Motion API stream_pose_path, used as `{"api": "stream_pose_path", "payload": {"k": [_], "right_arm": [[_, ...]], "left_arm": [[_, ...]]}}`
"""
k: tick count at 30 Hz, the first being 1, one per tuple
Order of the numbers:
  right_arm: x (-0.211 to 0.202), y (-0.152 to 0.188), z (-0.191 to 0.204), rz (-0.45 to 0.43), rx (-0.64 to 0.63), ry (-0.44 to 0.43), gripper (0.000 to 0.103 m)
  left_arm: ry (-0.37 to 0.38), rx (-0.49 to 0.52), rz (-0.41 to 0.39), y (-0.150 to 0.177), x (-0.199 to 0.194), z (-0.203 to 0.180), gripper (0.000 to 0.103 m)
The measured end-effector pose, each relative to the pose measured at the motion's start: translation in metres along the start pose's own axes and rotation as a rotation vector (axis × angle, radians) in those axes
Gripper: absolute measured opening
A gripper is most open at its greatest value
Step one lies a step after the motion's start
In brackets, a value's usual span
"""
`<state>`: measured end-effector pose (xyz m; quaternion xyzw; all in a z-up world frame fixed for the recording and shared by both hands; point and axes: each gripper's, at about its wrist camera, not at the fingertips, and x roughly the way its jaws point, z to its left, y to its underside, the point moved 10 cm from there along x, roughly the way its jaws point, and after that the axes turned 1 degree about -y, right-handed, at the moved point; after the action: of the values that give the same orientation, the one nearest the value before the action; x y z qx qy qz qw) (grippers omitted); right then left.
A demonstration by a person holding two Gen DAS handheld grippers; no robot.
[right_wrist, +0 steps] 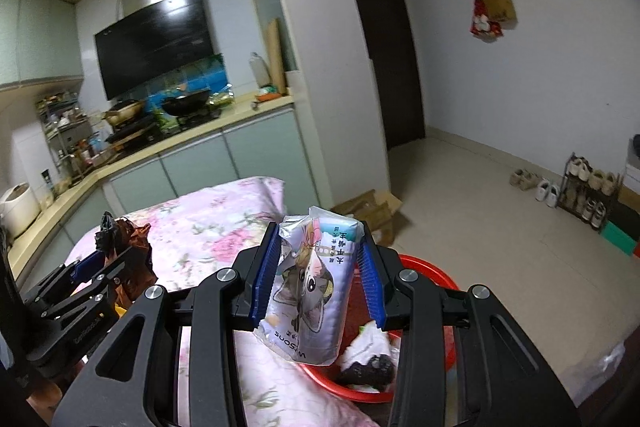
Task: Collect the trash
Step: 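Carry the brown bag and printed packet over the red basket with both tools, then open both tools to drop the brown bag and packet into the basket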
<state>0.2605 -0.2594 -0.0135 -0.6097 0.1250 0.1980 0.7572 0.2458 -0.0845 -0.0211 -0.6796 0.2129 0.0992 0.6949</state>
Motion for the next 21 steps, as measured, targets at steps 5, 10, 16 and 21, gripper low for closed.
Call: {"api": "stream_pose_path", "payload": {"k": [5, 10, 16, 21], "right_arm": [[0.009, 0.005, -0.023, 0.035, 0.048, 0.044, 0.037], [0.027, 0.02, -0.047, 0.09, 0.102, 0.091, 0.038], [0.046, 0.036, -0.075, 0.151, 0.168, 0.122, 0.038], [0.063, 0.051, -0.097, 0.198, 0.21, 0.152, 0.038]], "left_arm": [[0.045, 0.008, 0.032, 0.004, 0.015, -0.017, 0.044], [0.101, 0.041, 0.086, 0.014, 0.037, -0.045, 0.045], [0.162, 0.065, 0.186, 0.039, 0.071, -0.079, 0.046], [0.202, 0.084, 0.257, 0.058, 0.097, -0.102, 0.047]]}}
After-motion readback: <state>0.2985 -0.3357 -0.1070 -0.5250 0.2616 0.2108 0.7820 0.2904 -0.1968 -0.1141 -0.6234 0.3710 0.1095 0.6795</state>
